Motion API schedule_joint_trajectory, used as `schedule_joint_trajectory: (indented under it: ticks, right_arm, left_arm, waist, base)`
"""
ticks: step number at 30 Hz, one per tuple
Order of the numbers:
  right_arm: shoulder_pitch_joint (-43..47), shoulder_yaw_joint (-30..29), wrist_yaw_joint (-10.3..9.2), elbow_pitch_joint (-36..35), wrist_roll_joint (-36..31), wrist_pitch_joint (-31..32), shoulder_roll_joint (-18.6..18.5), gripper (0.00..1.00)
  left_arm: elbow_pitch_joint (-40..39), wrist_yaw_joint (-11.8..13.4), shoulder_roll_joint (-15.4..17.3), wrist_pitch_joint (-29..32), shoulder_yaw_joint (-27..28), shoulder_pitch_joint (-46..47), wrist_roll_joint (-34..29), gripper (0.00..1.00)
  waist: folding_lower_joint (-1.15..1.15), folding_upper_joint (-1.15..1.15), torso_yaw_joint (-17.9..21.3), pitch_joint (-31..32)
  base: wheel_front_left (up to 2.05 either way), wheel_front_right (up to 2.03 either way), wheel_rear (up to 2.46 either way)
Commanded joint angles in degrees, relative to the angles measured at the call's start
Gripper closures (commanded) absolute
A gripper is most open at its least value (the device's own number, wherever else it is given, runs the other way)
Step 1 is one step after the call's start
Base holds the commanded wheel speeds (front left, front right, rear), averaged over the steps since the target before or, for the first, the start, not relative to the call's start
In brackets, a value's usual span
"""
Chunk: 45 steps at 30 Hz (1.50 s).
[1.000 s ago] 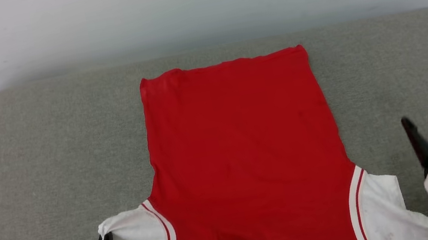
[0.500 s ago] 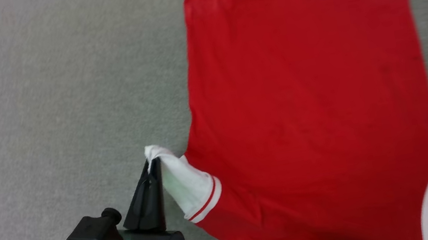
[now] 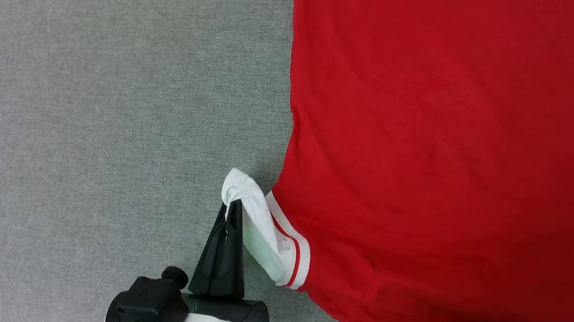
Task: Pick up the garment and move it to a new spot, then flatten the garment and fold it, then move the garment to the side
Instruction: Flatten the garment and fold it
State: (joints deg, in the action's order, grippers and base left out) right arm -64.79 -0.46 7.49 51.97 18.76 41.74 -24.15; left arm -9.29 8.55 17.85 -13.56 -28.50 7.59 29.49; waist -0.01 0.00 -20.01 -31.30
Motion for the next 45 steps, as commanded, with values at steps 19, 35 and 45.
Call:
schedule_joint_trajectory:
  ticks: [19, 35, 45]
  right_arm:
    - [8.1, 3.1, -0.01, 2.5, -1.2, -0.1, -2.3, 1.00]
    - [46.6, 10.0, -0.01, -26.9, 11.7, 3.9, -7.4, 1.00]
    - [70.8, -0.6, 0.00, -41.1, 10.5, 7.5, 1.1, 0.97]
  left_arm:
    - [4.4, 0.9, 3.0, 2.6, 0.6, -4.3, 2.3, 1.00]
    - [4.8, 6.7, 8.4, 5.4, 7.5, -15.2, 7.4, 1.00]
    - [4.1, 7.1, 10.2, 6.7, 8.2, -16.7, 7.9, 1.00]
  waist:
    - [0.01, 0.00, 5.2, 15.5]
    - [0.01, 0.00, 22.0, 29.1]
    - [0.01, 0.00, 28.0, 28.4]
  base:
    - [0.00, 0.00, 0.00]
    - [0.00, 0.00, 0.00]
    - [0.00, 0.00, 0.00]
